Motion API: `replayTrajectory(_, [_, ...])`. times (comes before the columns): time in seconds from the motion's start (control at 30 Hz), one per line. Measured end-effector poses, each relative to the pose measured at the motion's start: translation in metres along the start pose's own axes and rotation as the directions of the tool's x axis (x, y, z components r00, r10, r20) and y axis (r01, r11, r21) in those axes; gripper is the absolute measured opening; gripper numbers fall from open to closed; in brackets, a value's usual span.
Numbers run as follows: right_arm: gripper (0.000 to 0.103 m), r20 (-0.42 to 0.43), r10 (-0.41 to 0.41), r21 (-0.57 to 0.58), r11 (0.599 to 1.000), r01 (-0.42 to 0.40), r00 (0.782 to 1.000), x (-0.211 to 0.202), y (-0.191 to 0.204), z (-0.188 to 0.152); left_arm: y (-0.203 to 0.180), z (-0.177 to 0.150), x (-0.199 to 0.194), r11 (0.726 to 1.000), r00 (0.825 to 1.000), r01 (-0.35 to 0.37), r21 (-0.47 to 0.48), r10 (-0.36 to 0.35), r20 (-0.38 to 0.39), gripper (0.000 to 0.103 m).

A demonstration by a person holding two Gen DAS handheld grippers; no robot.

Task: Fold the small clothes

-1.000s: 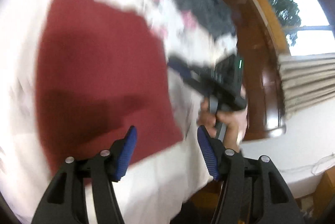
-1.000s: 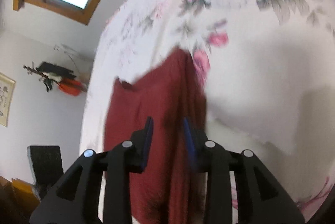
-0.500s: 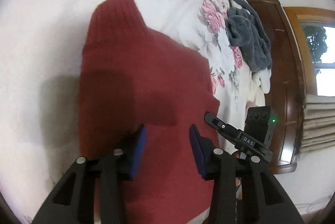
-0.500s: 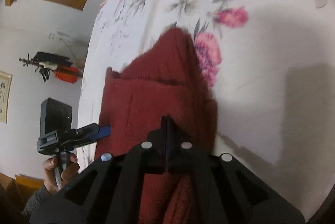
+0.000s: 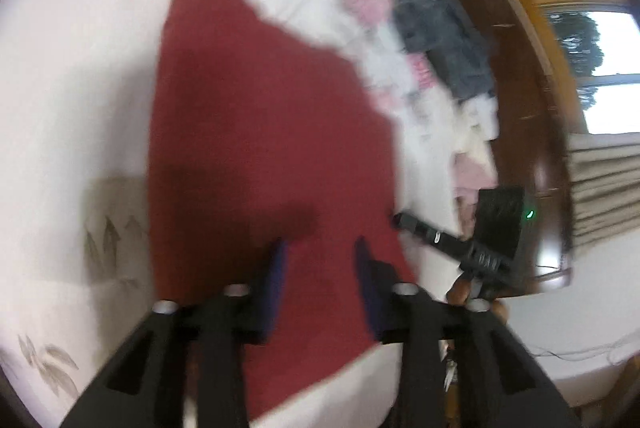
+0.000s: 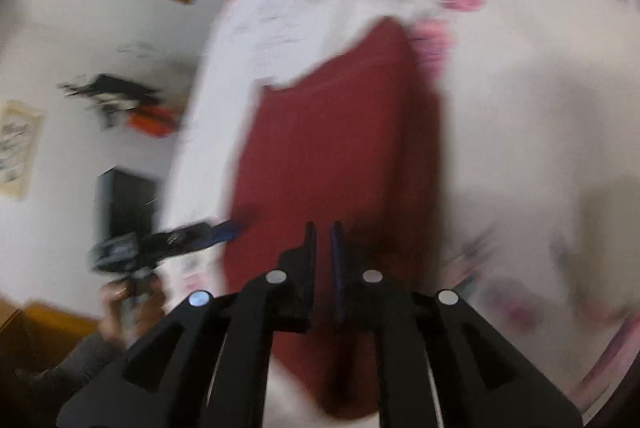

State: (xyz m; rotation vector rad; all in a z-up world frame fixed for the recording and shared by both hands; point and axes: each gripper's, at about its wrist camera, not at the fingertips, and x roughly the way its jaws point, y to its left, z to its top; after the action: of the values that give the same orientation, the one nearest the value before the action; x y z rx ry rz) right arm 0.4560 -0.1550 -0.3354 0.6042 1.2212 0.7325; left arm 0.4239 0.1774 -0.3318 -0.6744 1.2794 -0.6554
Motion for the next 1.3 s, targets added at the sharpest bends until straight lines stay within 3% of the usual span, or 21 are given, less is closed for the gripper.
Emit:
replayTrajectory(0.07, [0.01, -0.024, -0.014, -0.038, 0.999, 0.013, 1.0, 0.004, 0.009, -0.011, -0.01, -0.012, -0.005, 0.999, 1.0, 0.008, 0.046, -0.008, -0.01, 0.042])
replayTrajectory(0.13, [0.002, -0.068, -0.089, -0.031, 0.996, 0.088, 0.994, 0.021, -0.004, -0.02, -0.007, -0.021, 0.003, 0.994, 0.995, -0.083, 0.077, 0.087, -0.041, 0.042])
replayTrajectory(0.17, [0.0, -0.082, -0.115, -0.005, 0.993, 0.115, 0.99, 0.026, -0.017, -0.022, -0.001, -0.026, 0.013, 0.987, 0.988, -0.135, 0.09, 0.141, -0.06, 0.037])
replayTrajectory(0.23, [0.0, -0.077, -0.092, 0.052, 0.994, 0.096, 0.993, 0.027, -0.03, -0.021, 0.007, -0.029, 0.017, 0.99, 0.989, -0.13, 0.058, 0.134, -0.062, 0.032])
replayTrajectory(0.27, [0.0, -0.069, -0.091, 0.059, 0.994, 0.095, 0.993, 0.023, -0.028, -0.019, 0.008, -0.029, 0.011, 0.993, 0.992, -0.115, 0.025, 0.116, -0.04, 0.036])
replayTrajectory(0.3, [0.003, -0.052, -0.089, 0.052, 0.994, 0.092, 0.995, 0.015, -0.022, -0.015, 0.004, -0.032, 0.001, 0.995, 0.995, -0.096, 0.007, 0.096, -0.012, 0.049])
replayTrajectory(0.33, [0.008, -0.032, -0.085, 0.053, 0.995, 0.086, 0.996, 0.006, -0.017, -0.009, 0.001, -0.035, -0.006, 0.997, 0.997, -0.081, 0.004, 0.081, 0.009, 0.056])
replayTrajectory(0.37, [0.026, -0.015, -0.08, 0.067, 0.994, 0.081, 0.997, -0.002, -0.016, -0.002, -0.004, -0.042, -0.016, 0.998, 0.997, -0.059, 0.006, 0.059, 0.042, 0.073])
replayTrajectory(0.4, [0.046, -0.001, -0.069, 0.09, 0.994, 0.068, 0.998, -0.013, -0.023, 0.007, -0.005, -0.048, -0.028, 0.999, 0.997, -0.048, 0.012, 0.047, 0.067, 0.079])
replayTrajectory(0.5, [0.069, 0.025, -0.014, 0.187, 0.982, 0.009, 1.0, -0.027, -0.043, 0.031, 0.013, -0.061, -0.047, 0.993, 0.99, -0.117, -0.01, 0.117, 0.076, 0.079])
replayTrajectory(0.53, [0.072, 0.022, 0.029, 0.243, 0.969, -0.034, 0.999, -0.029, -0.055, 0.04, 0.021, -0.062, -0.048, 0.99, 0.988, -0.14, -0.024, 0.142, 0.066, 0.079])
replayTrajectory(0.63, [0.074, 0.022, 0.093, 0.356, 0.93, -0.095, 0.995, -0.026, -0.08, 0.064, 0.053, -0.071, -0.064, 0.985, 0.987, -0.154, -0.079, 0.156, 0.029, 0.079])
replayTrajectory(0.73, [0.075, -0.011, 0.127, 0.388, 0.915, -0.113, 0.992, -0.009, -0.09, 0.074, 0.07, -0.071, -0.06, 0.988, 0.998, -0.062, -0.145, 0.064, 0.012, 0.079])
replayTrajectory(0.83, [0.076, -0.066, 0.111, 0.385, 0.92, -0.077, 0.992, 0.01, -0.094, 0.085, 0.083, -0.07, -0.05, 0.982, 1.0, 0.019, -0.187, -0.018, 0.006, 0.079])
replayTrajectory(0.9, [0.076, -0.106, 0.065, 0.372, 0.928, -0.021, 0.992, 0.023, -0.098, 0.09, 0.089, -0.068, -0.047, 0.98, 0.999, 0.048, -0.194, -0.047, 0.009, 0.079])
replayTrajectory(1.0, [0.075, -0.127, 0.049, 0.364, 0.931, 0.001, 0.991, 0.035, -0.102, 0.093, 0.091, -0.061, -0.036, 0.976, 0.996, 0.091, -0.198, -0.094, -0.002, 0.079])
replayTrajectory(1.17, [0.075, -0.149, 0.046, 0.342, 0.94, 0.008, 0.988, 0.047, -0.101, 0.102, 0.081, -0.057, -0.009, 0.978, 0.989, 0.122, -0.17, -0.135, -0.064, 0.079])
replayTrajectory(1.3, [0.075, -0.159, 0.046, 0.325, 0.946, 0.008, 0.986, 0.051, -0.102, 0.104, 0.082, -0.055, 0.003, 0.973, 0.987, 0.129, -0.189, -0.144, -0.066, 0.079])
